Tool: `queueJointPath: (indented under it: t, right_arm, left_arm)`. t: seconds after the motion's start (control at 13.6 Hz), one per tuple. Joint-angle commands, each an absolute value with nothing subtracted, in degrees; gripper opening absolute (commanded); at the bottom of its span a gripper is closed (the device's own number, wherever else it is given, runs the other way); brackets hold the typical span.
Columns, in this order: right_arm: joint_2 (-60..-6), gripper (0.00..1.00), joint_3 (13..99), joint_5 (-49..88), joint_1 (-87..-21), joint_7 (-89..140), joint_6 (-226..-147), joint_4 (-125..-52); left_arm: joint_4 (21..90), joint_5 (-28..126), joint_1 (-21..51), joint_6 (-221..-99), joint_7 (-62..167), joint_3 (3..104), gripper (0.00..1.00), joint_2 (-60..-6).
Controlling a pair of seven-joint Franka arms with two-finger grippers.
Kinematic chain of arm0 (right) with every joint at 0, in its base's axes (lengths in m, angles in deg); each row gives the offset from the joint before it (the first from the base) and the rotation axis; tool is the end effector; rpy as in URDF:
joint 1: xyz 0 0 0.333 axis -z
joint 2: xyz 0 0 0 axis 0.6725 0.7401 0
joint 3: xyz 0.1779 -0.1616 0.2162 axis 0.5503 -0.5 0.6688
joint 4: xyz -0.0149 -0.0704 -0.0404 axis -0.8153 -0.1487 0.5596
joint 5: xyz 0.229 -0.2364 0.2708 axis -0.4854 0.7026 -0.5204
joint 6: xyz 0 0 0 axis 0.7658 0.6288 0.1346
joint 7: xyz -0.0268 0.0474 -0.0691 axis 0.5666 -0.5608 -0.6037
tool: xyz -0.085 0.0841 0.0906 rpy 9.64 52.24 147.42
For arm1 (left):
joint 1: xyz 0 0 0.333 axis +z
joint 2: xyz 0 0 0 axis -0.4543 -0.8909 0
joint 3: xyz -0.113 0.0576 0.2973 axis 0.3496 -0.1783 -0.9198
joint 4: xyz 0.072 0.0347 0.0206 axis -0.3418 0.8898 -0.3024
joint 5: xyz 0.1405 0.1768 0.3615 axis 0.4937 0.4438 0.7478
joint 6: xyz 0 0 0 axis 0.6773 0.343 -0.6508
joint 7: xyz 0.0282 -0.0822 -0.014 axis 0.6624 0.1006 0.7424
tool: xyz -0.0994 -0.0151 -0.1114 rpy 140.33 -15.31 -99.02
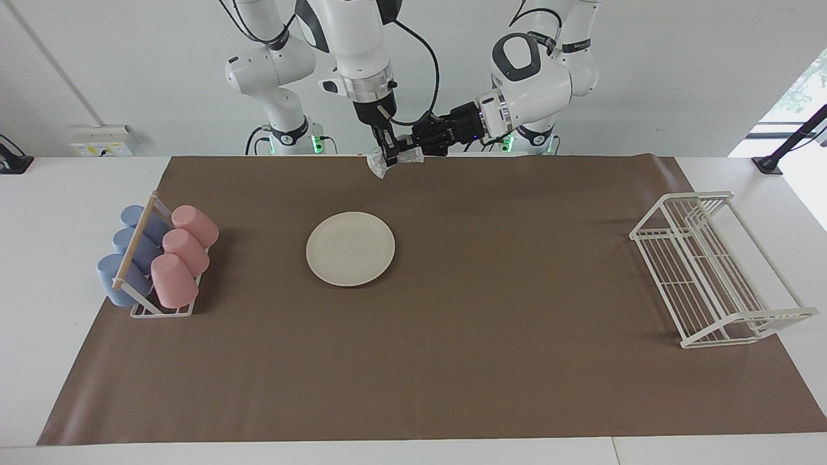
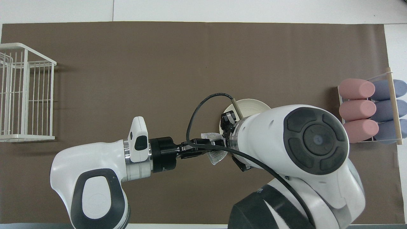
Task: Wipe plate with sponge
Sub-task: 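Reach the left gripper to the scrubber and grasp it from the right gripper, then pull the scrubber away with the left gripper while the right gripper retracts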
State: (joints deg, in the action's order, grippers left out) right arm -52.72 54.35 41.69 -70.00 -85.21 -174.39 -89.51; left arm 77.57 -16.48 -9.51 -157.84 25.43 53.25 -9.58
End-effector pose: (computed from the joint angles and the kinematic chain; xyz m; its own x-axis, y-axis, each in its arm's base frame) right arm 0.4778 0.3363 0.5325 0.3287 -0.9322 -0.1515 -0.9444 -0.3230 -0.0613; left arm 0.4088 -0.3903 0.4677 0.9843 0.1077 -0.1400 0.1675 -0.3187 0.9329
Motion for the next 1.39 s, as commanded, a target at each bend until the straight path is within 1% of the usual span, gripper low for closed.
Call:
queueJointPath:
  t: [0.0, 0.15, 0.29, 0.44, 0.66, 0.88, 1.03, 1.17, 1.32]
  right_arm:
    - [-52.60, 1.00, 54.80, 42.11, -70.30, -84.85, -174.25, -88.89]
    - [-52.77, 1.00, 54.63, 42.19, -69.68, -76.46, -173.99, -89.24]
    - [-53.30, 1.00, 54.54, 42.63, -66.97, -65.48, -172.85, -89.51]
    - [-53.65, 1.00, 54.54, 42.90, -62.93, -51.86, -171.88, -89.51]
    - [-53.83, 1.00, 54.54, 42.99, -55.47, -29.02, -172.14, -89.51]
    - [-53.83, 1.00, 54.63, 42.99, -49.40, -14.83, -171.96, -89.69]
    - [-53.74, 1.00, 54.63, 42.99, -47.28, -6.31, -172.66, -90.04]
    - [-53.65, 1.00, 54.72, 42.99, -44.64, 2.74, -172.67, -90.04]
    - [-53.48, 1.00, 54.80, 42.99, -41.83, 8.56, -172.40, -90.04]
  left_arm:
    - [78.30, -17.19, -10.69, -158.01, 25.34, 52.60, 0.00, -9.40]
    - [79.09, -17.10, -10.42, -158.01, 25.34, 52.42, 0.00, -9.13]
    - [79.96, -16.84, -9.81, -157.93, 25.42, 52.42, 0.00, -8.70]
    - [80.93, -14.83, -8.67, -157.93, 25.77, 52.34, 0.00, -8.35]
    - [83.65, -8.16, -4.55, -157.14, 27.00, 52.34, 0.00, -7.29]
    - [84.63, 1.76, -0.33, -155.39, 30.07, 52.25, 0.00, -7.20]
    - [83.67, 11.40, 6.15, -147.60, 32.09, 52.25, 0.00, -7.55]
    - [78.76, 23.28, 14.50, -135.39, 34.38, 52.34, 0.00, -8.69]
    - [74.01, 30.33, 20.93, -126.24, 34.48, 52.34, 0.00, -9.48]
